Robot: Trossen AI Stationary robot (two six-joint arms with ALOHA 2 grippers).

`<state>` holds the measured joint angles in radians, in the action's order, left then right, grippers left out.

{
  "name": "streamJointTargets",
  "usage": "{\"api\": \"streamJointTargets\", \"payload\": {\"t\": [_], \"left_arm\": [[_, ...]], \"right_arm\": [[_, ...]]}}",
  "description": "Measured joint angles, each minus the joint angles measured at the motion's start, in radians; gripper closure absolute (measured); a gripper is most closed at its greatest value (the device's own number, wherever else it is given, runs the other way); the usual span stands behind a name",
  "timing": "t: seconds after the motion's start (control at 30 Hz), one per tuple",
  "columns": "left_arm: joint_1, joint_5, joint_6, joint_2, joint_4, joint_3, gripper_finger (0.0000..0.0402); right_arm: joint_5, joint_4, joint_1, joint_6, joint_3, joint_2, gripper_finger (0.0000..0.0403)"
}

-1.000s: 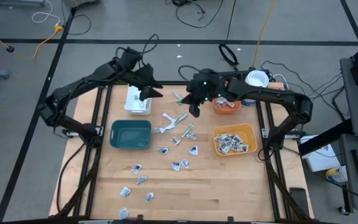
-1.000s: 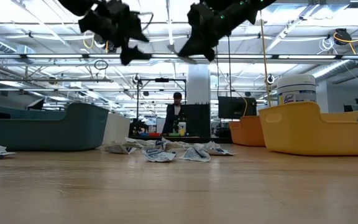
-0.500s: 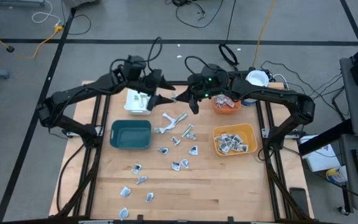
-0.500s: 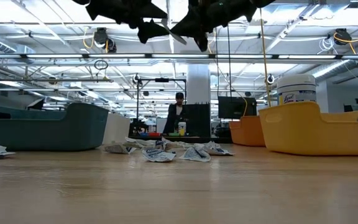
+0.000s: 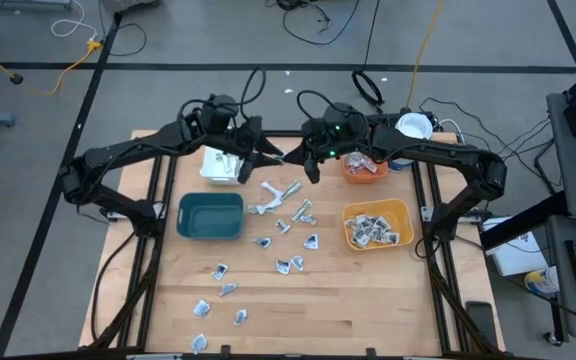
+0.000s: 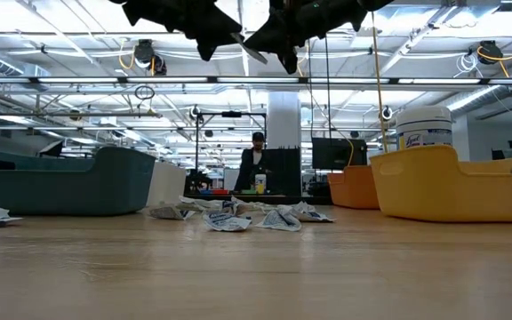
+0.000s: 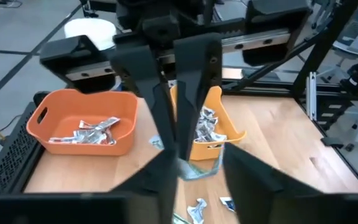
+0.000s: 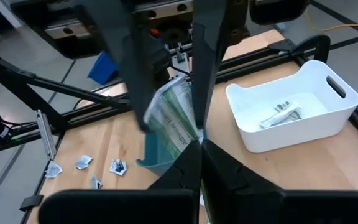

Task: Pick & Place First Aid Supplies
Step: Put the bandage into the white bin

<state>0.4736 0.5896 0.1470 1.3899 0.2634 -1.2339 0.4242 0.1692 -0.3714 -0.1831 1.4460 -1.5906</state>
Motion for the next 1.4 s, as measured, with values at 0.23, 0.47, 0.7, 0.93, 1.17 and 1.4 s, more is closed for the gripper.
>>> {"api": "streamJointTargets", "payload": {"t": [0.23,0.47,0.7,0.93,1.17,1.4], "left_arm": [[0.0,-0.047,-0.027,0.0,0.002,0.0,0.0392],[0.001,-0.098,-0.071,0.0,0.009,0.0,0.0398],[0.04,-0.356,-0.153,0.0,0.169,0.0,0.0399],[0.111,-0.678,-0.248,0.0,0.349,0.0,0.04],[0.218,-0.834,-0.343,0.0,0.512,0.0,0.0401],[0.286,-0.818,-0.341,0.033,0.526,0.058,0.0401]], "right_arm": [[-0.006,0.0,0.013,0.009,0.0,0.0,0.0399],[-0.032,0.005,0.013,0.012,-0.001,0.001,0.0375],[-0.172,0.122,-0.015,0.141,-0.002,0.095,0.0281],[-0.187,0.092,-0.019,0.249,-0.001,0.157,0.0214],[-0.188,0.096,-0.02,0.248,-0.001,0.168,0.0202],[-0.187,0.096,-0.013,0.248,-0.001,0.168,0.0205]]}}
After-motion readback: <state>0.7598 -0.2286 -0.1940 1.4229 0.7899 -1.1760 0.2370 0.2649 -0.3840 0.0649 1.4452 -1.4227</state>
